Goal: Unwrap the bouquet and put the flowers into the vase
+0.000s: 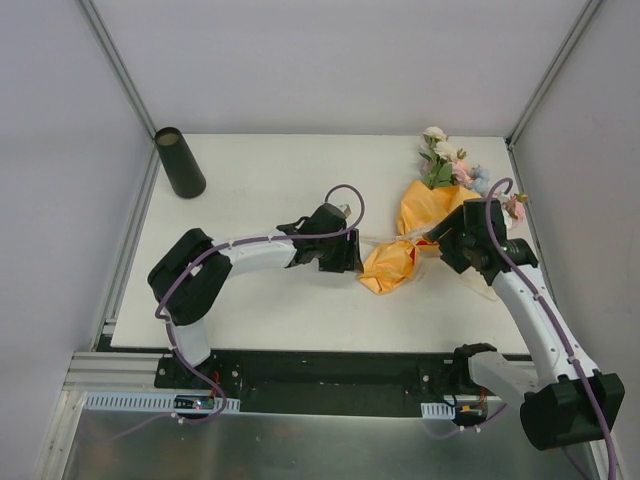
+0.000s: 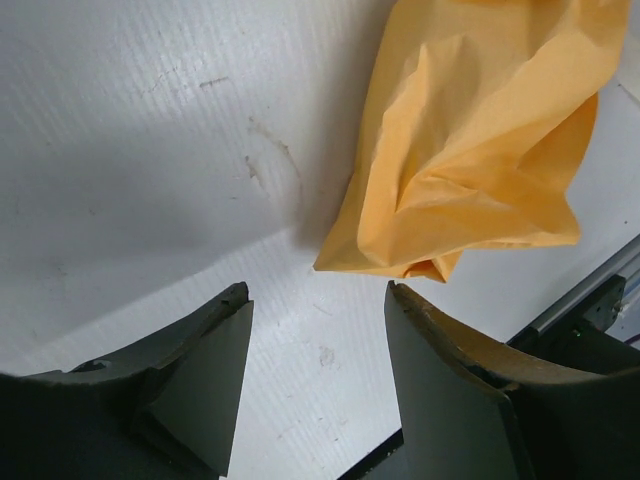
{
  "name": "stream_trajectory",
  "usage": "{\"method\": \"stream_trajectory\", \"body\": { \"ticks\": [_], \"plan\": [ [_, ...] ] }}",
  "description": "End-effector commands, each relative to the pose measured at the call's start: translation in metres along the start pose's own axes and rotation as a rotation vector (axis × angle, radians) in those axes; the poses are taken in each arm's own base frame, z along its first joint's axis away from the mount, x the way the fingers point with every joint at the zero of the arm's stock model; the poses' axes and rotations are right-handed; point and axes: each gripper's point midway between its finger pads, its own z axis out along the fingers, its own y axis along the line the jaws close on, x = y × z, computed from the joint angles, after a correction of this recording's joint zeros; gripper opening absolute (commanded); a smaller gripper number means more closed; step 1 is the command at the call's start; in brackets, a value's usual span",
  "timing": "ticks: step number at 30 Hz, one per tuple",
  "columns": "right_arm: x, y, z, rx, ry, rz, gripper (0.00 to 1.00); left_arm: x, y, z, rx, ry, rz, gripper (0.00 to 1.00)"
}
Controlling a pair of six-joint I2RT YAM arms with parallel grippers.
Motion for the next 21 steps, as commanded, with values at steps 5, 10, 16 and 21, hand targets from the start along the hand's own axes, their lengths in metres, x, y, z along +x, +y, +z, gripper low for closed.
{"method": "stream_trajectory", "body": {
  "ticks": [5,10,16,21],
  "plan": [
    [-0.014,0.046,-0.005,-0.179,-0.102,-0.078,0.68,0.002,-0.013,-0.001,0.090,-0.015,0.003,0.58],
    [-0.017,0.054,0.036,-0.180,-0.110,-0.067,0.68,0.006,-0.016,0.008,0.132,-0.004,-0.003,0.56],
    [-0.007,0.078,0.071,-0.203,-0.003,-0.022,0.66,0.008,-0.012,0.012,0.131,-0.001,0.015,0.55],
    [-0.015,0.052,0.094,-0.033,-0.050,0.060,0.60,0.010,-0.008,0.017,0.126,0.004,0.015,0.52]
  ]
}}
